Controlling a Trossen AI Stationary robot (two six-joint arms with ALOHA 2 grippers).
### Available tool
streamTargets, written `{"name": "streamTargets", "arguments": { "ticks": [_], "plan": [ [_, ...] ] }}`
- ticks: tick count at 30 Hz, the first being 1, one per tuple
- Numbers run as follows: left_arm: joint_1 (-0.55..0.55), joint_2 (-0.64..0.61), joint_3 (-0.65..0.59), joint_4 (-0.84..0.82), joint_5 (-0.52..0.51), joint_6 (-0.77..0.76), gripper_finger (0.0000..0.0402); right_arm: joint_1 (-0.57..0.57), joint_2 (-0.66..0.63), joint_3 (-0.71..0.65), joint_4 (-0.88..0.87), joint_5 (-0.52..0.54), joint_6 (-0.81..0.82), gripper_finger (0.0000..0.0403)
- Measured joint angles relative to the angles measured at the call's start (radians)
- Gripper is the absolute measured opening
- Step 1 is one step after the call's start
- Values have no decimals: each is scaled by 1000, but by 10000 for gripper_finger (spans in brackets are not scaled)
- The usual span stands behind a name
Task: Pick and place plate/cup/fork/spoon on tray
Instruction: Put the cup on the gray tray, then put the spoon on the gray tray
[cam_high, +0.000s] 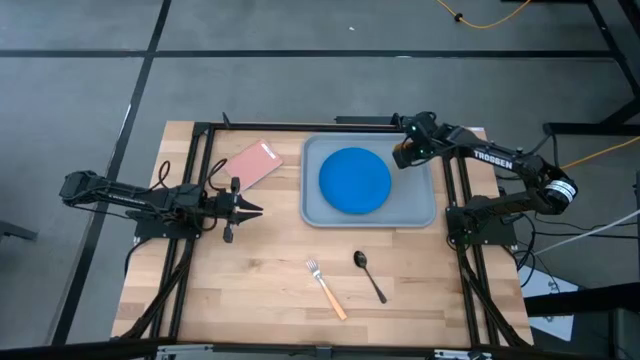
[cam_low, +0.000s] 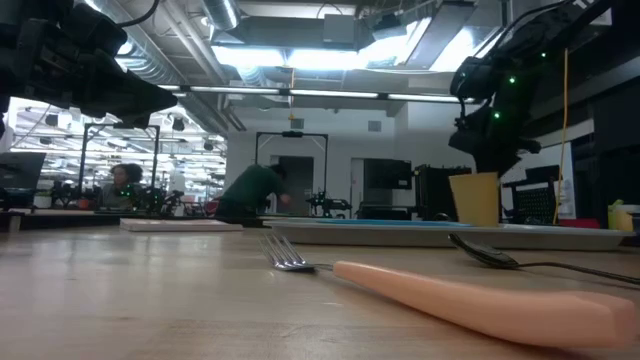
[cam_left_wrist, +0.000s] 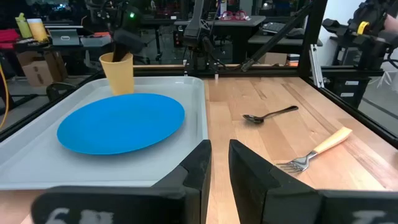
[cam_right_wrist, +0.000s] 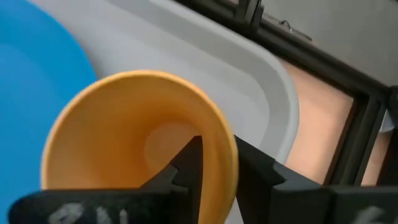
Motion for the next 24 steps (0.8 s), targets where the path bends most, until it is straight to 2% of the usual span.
{"name": "streamTargets", "arguments": {
  "ticks": [11,13,15,18,21,24],
  "plan": [
    [0,0,0,0,0,0,49,0,-1,147,-59,-1,-44,80],
    [0,0,0,0,0,0,49,0,-1,182,-97,-34,-44,80],
    [0,0,0,0,0,0,49,2,-1,216,-142,-145,-27,80],
    [0,0,0,0,0,0,49,31,-9,240,-199,-390,-27,80],
    [0,0,0,0,0,0,49,95,-38,238,-206,-622,0,80],
    [0,0,0,0,0,0,49,192,-80,214,-211,-777,81,80]
  ]
}}
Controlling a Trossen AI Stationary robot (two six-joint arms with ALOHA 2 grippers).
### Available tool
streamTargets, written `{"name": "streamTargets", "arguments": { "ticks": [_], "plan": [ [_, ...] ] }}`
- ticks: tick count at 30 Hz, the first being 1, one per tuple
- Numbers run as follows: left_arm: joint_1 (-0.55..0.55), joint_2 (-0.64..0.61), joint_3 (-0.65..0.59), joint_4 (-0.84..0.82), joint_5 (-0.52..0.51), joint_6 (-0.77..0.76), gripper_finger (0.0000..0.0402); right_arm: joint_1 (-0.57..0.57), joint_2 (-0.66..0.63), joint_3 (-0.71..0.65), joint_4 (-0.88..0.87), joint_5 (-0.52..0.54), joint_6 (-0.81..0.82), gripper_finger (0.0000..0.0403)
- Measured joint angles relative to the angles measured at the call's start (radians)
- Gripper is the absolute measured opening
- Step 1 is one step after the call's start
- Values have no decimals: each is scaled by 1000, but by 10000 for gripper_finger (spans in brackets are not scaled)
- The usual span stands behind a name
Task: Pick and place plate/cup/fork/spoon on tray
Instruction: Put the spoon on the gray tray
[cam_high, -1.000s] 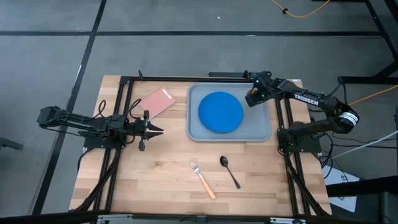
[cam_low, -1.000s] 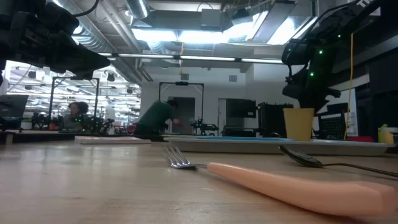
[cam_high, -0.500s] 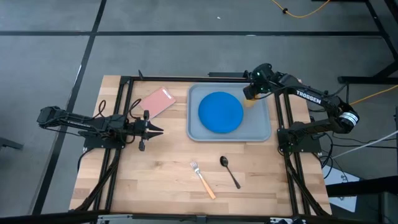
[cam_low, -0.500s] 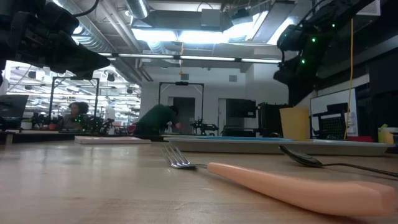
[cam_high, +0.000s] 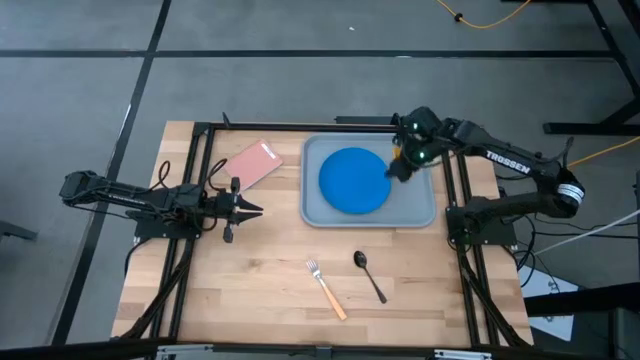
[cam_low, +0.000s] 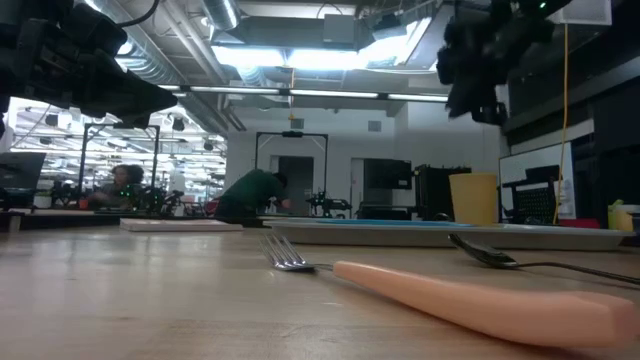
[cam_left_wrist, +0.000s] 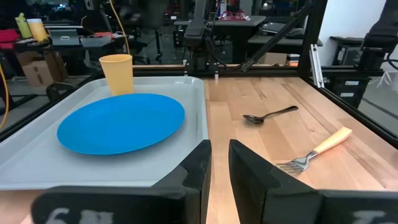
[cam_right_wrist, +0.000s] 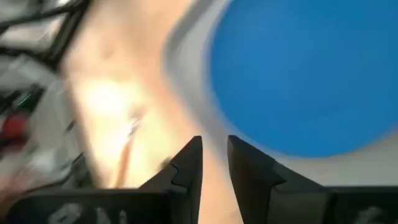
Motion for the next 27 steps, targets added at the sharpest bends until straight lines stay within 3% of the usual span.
{"name": "streamTargets", "arguments": {
  "ticks": [4,7,12,16,20,24,27],
  "plan": [
    [0,0,0,0,0,0,49,190,-58,-45,2,-34,28,80],
    [0,0,0,0,0,0,49,347,-94,-110,82,5,103,80],
    [0,0,0,0,0,0,49,571,-108,-282,514,131,413,80],
    [0,0,0,0,0,0,49,710,-75,-397,888,148,737,80],
    [0,0,0,0,0,0,49,881,-27,-417,1108,257,812,80],
    [0,0,0,0,0,0,49,1021,39,-331,1128,405,808,80],
    [0,0,0,0,0,0,49,1103,111,-241,1041,490,804,80]
  ]
}}
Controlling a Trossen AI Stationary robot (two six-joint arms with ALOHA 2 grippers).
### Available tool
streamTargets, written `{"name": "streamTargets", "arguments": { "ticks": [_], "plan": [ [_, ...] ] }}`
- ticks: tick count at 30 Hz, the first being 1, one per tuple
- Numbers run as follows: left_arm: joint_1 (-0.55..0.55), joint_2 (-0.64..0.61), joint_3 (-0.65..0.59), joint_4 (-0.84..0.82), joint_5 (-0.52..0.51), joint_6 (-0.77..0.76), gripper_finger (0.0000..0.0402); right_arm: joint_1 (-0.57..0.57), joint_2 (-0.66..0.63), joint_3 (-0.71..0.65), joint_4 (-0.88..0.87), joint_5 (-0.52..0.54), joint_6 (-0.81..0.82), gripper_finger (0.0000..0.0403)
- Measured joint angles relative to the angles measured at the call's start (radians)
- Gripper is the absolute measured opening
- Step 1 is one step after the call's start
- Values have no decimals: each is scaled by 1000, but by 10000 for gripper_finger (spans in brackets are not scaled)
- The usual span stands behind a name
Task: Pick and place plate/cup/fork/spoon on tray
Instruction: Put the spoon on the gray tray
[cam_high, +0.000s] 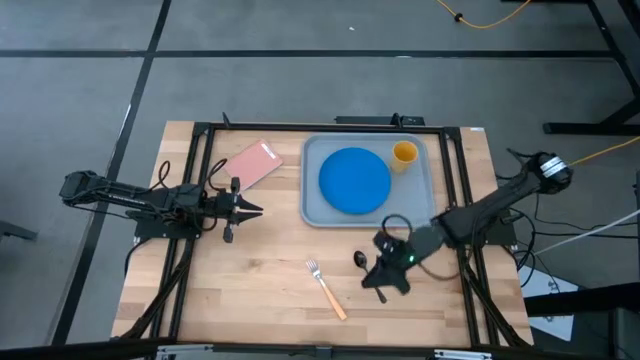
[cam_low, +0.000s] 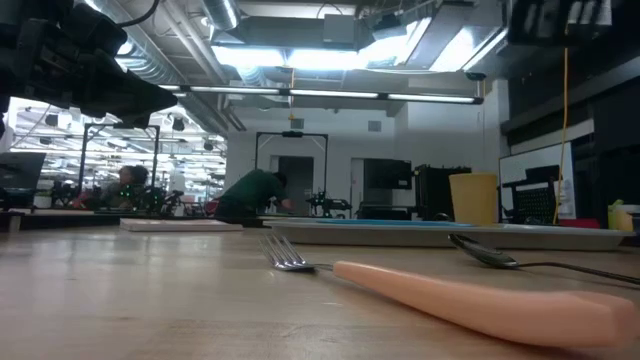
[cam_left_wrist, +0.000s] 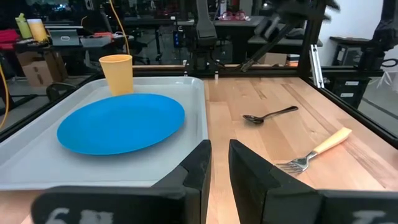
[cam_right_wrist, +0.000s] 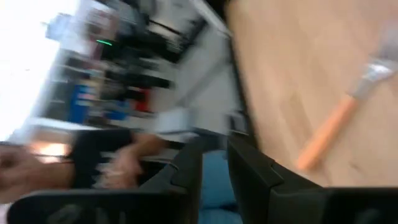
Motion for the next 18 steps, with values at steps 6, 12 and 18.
{"name": "streamTargets", "arguments": {
  "ticks": [6,12,18],
  "plan": [
    [0,0,0,0,0,0,49,59,184,207,-475,116,63,80],
    [0,0,0,0,0,0,49,50,358,342,-840,124,165,79],
    [0,0,0,0,0,0,49,52,465,376,-838,138,174,72]
  ]
}}
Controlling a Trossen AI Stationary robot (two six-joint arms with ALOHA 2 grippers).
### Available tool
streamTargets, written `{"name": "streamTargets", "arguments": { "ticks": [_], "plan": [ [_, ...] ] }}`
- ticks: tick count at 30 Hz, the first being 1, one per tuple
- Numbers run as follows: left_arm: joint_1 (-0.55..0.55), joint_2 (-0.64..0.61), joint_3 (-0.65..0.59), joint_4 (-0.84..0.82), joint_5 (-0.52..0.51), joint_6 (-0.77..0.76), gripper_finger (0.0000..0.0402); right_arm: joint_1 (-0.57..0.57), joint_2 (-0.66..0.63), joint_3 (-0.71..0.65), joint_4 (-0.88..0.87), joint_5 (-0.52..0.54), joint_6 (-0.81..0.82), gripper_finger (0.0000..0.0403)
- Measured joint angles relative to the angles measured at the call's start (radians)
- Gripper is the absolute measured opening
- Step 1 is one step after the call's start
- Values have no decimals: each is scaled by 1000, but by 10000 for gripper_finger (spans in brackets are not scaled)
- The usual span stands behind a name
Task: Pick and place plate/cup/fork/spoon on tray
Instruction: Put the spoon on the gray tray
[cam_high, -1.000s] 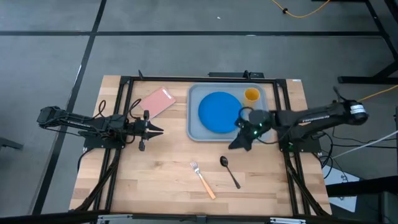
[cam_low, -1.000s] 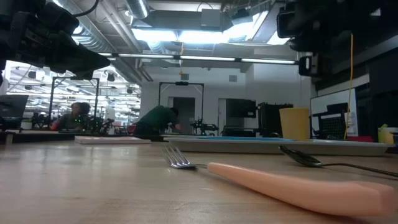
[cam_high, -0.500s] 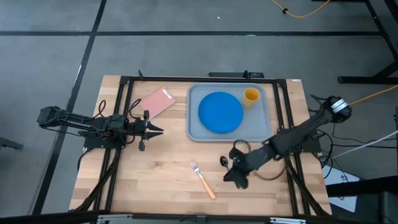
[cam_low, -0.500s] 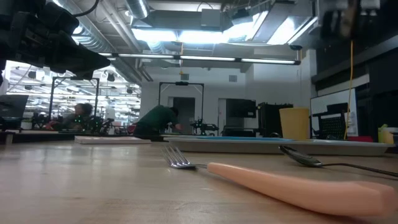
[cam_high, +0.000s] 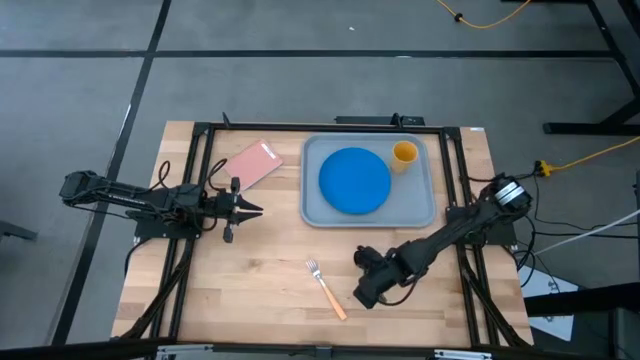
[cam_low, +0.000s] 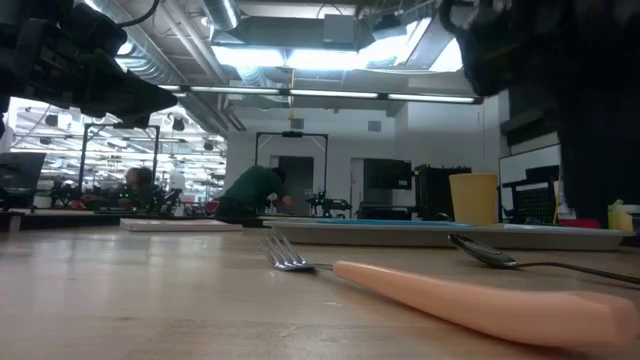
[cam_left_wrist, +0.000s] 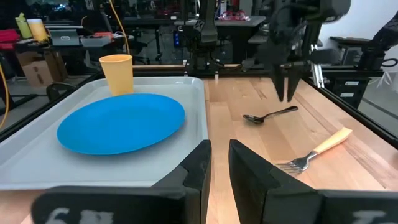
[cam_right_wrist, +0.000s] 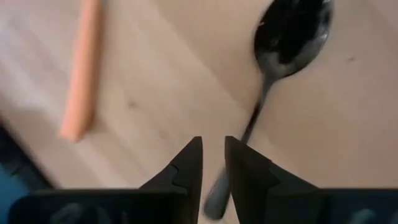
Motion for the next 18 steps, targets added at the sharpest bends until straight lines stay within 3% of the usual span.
{"name": "streamTargets", "arguments": {
  "ticks": [5,18],
  "plan": [
    [0,0,0,0,0,0,49,-13,30,0,-27,59,28,67],
    [0,0,0,0,0,0,49,-26,69,0,-61,72,41,64]
  ]
}}
